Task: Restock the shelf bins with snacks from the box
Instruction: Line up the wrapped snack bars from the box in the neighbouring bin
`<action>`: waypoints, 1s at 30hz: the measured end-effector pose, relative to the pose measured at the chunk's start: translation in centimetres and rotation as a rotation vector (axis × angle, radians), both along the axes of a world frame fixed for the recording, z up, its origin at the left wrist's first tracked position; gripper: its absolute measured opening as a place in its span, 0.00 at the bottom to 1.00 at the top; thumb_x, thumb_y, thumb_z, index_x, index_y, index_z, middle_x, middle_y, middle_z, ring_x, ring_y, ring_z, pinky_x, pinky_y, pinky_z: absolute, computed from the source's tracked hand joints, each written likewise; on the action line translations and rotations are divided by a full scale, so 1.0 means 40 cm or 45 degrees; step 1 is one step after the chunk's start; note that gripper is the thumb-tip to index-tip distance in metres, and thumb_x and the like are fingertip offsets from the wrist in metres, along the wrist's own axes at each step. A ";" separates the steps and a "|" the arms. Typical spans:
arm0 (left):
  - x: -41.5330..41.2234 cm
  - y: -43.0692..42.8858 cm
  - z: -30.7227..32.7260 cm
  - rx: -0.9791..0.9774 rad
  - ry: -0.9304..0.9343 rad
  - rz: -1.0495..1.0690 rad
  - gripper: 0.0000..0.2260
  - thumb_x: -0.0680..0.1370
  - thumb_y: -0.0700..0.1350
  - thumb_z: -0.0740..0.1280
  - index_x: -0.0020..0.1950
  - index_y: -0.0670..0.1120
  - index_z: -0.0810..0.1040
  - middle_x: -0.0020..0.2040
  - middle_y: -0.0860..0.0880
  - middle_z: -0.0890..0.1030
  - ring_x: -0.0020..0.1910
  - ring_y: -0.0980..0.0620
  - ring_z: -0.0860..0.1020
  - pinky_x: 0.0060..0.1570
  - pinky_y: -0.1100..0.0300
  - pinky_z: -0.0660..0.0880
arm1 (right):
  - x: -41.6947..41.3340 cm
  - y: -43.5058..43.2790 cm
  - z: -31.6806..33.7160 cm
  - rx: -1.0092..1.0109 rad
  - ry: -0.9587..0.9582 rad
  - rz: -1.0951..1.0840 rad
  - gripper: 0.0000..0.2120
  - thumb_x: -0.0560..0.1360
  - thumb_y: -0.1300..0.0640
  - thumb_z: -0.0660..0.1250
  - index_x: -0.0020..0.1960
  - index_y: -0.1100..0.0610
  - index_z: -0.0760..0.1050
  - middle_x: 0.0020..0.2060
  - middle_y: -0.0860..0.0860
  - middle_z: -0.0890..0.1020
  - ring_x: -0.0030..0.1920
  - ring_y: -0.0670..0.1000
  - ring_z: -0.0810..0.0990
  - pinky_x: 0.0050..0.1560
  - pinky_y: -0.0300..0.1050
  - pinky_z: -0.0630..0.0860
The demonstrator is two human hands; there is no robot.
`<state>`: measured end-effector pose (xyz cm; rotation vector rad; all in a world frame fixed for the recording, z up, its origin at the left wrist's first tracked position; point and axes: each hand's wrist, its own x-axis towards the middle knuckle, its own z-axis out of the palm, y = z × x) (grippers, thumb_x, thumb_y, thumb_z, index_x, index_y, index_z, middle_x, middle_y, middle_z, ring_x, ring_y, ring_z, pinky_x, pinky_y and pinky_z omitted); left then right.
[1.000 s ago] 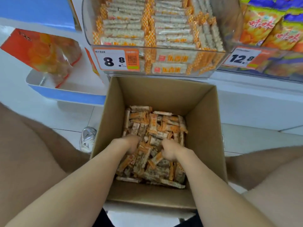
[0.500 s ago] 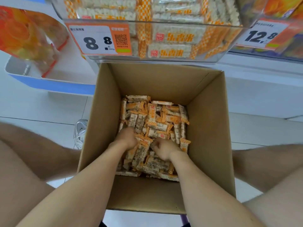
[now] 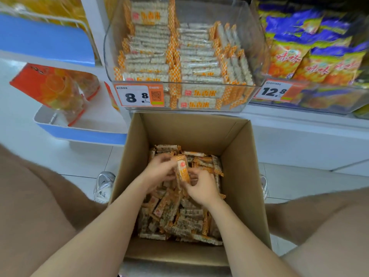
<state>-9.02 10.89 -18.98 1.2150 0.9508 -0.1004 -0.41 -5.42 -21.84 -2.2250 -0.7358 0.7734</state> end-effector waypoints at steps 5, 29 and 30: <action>-0.018 0.033 0.122 0.543 -0.032 -0.311 0.19 0.73 0.47 0.80 0.61 0.52 0.78 0.56 0.49 0.83 0.55 0.51 0.83 0.58 0.47 0.82 | -0.007 0.024 0.111 0.252 0.064 -0.060 0.10 0.72 0.43 0.78 0.51 0.42 0.83 0.47 0.36 0.86 0.53 0.37 0.82 0.57 0.37 0.79; 0.062 0.302 0.595 2.043 -0.018 -0.101 0.19 0.75 0.39 0.67 0.66 0.40 0.70 0.65 0.38 0.66 0.56 0.33 0.73 0.50 0.43 0.75 | 0.217 0.471 0.695 0.140 -1.146 0.075 0.32 0.80 0.64 0.65 0.81 0.55 0.59 0.74 0.56 0.70 0.72 0.61 0.67 0.68 0.57 0.63; 0.070 0.308 0.596 2.064 -0.004 -0.118 0.18 0.75 0.38 0.67 0.64 0.39 0.69 0.63 0.38 0.66 0.54 0.33 0.74 0.48 0.43 0.76 | 0.237 0.508 0.704 0.050 -1.195 0.116 0.34 0.77 0.66 0.66 0.80 0.55 0.59 0.74 0.57 0.71 0.71 0.63 0.67 0.66 0.58 0.64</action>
